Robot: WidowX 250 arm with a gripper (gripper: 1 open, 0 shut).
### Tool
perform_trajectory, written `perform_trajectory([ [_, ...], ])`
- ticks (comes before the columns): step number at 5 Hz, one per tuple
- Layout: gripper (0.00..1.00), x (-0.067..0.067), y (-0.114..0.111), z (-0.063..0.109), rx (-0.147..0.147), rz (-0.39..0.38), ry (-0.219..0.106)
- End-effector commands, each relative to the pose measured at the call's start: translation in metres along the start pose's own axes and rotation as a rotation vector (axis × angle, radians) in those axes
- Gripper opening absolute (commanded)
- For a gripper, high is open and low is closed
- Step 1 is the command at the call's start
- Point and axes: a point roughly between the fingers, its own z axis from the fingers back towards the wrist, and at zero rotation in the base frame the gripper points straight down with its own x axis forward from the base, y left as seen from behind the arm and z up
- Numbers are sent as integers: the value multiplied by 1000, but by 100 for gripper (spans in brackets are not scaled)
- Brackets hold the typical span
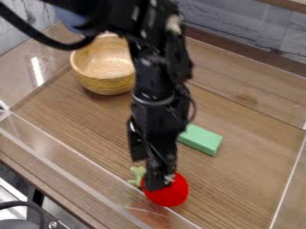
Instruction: Move the red fruit to the left side of the table
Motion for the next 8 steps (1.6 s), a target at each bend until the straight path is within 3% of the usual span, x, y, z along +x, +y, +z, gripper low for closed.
perform_trajectory([
  [1, 100, 13, -7, -15, 19, 43, -18],
  [2, 100, 19, -12, -35, 45, 77, -29],
  [3, 100, 20, -17, -40, 69, 108, -33],
  [5, 100, 19, -13, -43, 108, 55, -20],
  [8, 100, 12, 0, -45, 146, 82, -3],
])
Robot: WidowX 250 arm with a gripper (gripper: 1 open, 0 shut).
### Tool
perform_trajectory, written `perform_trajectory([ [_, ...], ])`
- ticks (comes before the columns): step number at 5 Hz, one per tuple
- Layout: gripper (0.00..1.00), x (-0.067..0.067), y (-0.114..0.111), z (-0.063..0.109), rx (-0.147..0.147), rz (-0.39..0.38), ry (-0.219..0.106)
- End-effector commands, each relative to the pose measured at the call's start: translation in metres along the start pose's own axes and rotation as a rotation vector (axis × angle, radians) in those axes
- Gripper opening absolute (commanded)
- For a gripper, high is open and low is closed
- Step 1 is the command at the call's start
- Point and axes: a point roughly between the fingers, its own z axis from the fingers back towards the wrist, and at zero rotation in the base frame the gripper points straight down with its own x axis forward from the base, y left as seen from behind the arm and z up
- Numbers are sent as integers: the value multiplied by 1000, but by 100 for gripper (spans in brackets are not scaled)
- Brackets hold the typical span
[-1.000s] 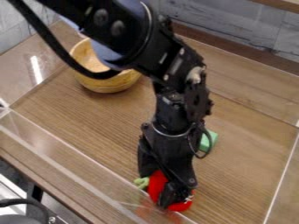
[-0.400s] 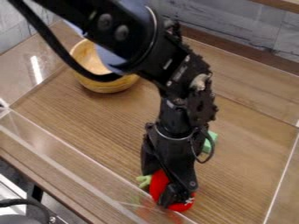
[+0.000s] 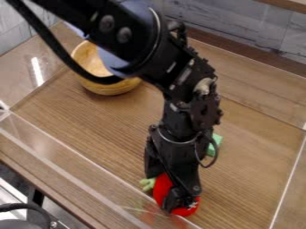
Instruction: Move the red fruit to the left side of the table
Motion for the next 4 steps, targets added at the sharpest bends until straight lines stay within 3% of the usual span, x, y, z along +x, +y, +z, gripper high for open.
perform_trajectory([
  [1, 100, -15, 12, -10, 15, 46, 39],
  [2, 100, -23, 19, -10, 20, 58, 49],
  [4, 100, -15, 4, -6, 23, 41, 81],
])
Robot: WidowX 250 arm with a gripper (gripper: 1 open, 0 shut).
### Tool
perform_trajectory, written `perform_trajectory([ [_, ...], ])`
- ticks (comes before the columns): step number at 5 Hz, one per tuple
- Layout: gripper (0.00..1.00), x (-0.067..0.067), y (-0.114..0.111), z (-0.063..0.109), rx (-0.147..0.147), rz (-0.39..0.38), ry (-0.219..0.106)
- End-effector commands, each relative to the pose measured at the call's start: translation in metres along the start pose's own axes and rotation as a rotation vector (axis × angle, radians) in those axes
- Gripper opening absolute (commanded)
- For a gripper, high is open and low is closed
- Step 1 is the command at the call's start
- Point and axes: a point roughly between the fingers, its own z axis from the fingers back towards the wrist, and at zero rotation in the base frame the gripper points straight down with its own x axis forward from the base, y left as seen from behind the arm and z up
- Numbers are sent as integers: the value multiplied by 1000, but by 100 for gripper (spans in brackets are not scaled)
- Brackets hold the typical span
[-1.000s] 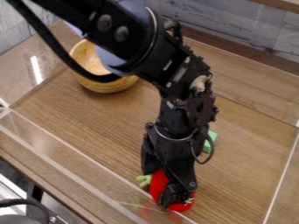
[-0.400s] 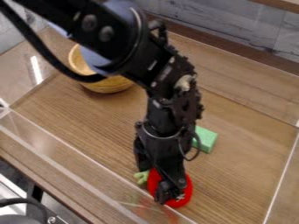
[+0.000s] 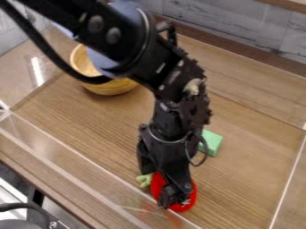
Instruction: Move the red fruit to the left side of the table
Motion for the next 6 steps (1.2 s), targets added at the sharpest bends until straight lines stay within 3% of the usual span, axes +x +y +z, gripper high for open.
perform_trajectory([
  [1, 100, -4, 8, -5, 4, -46, 31],
  [2, 100, -8, 17, -6, 7, -87, 36],
  [3, 100, -9, 20, -6, 1, -69, 48],
  [4, 0, -9, 20, -4, -1, -59, 50],
  [5, 0, -9, 22, 5, 2, -43, 45],
  [6, 0, -8, 22, 30, 27, -51, 15],
])
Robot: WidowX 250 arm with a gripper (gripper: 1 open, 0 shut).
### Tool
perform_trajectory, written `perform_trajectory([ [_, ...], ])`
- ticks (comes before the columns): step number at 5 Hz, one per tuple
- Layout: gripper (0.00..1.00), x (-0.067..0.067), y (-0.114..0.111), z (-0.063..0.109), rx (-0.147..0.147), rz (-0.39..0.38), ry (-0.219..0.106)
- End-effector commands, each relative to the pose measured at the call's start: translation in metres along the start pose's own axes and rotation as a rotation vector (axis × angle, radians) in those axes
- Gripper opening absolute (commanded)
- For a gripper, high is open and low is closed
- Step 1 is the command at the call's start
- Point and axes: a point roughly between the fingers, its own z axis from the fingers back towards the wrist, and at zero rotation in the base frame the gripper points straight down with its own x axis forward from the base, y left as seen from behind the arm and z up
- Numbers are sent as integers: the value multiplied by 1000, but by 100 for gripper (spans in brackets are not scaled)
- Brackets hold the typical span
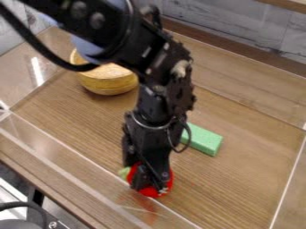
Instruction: Move the red fruit to the left side of the table
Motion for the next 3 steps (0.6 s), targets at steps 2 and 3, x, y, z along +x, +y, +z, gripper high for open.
perform_trajectory([
  [2, 0, -11, 29, 71, 64, 69, -119],
  [3, 0, -11, 27, 74, 43, 46, -128],
])
